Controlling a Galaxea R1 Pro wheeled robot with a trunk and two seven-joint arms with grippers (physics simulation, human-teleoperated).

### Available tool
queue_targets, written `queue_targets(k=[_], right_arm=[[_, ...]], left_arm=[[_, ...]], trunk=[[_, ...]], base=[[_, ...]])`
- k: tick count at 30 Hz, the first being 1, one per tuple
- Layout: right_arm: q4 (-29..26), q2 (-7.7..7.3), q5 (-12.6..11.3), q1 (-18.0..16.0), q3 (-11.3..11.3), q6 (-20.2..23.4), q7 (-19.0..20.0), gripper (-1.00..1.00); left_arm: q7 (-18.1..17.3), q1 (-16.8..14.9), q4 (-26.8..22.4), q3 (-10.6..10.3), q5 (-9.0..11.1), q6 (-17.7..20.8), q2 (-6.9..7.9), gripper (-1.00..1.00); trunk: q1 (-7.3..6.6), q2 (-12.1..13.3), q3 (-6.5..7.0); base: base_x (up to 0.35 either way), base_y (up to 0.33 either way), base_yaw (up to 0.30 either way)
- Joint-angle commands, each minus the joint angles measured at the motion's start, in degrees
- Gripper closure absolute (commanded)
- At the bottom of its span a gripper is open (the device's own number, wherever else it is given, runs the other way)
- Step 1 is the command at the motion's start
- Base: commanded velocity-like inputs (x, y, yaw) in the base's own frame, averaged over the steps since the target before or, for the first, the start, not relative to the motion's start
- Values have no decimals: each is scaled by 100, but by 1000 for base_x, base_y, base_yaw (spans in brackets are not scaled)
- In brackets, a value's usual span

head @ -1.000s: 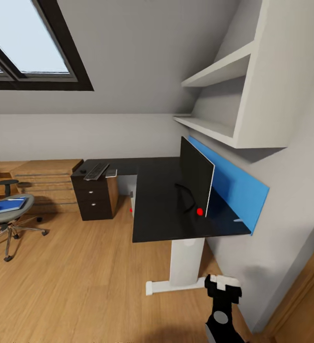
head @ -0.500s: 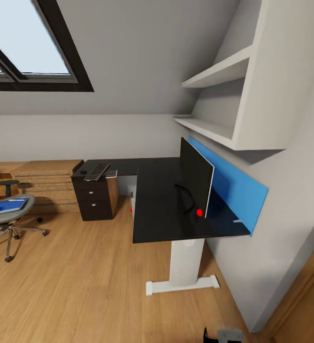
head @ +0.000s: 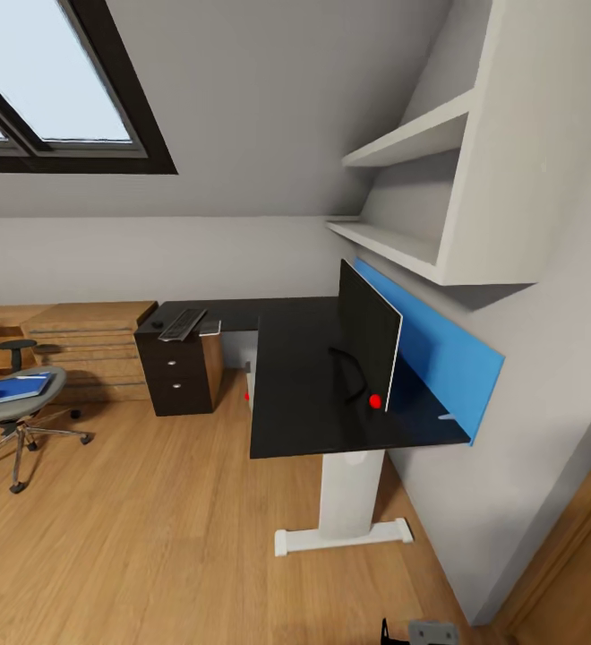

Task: In the bedroom, organize the workspace by keeping the computer under the desk, ensuring the monitor is on the desk, placing the keyboard on the desk next to the monitor, placing the mouse on the desk next to the keyboard, moving the folder from the swivel chair onto the desk next to the mouse, stacking the notebook on top of the folder with the pen on top of the notebook, and positioning the swivel chair next to the desk.

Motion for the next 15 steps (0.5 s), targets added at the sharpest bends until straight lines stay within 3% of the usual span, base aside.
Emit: queue_targets(k=[1,15], right_arm=[[6,-2,11,-5,43,-1,-53,-100],[25,4,11,-5,45,-131,-34,-100]], left_arm=[[2,-3,2,4,59,-27,-2,-100],[2,-3,5,13,59,-284,-7,-100]], trunk=[[1,-6,-8],[1,-6,-8]], base=[[0,0,0],[0,0,0]])
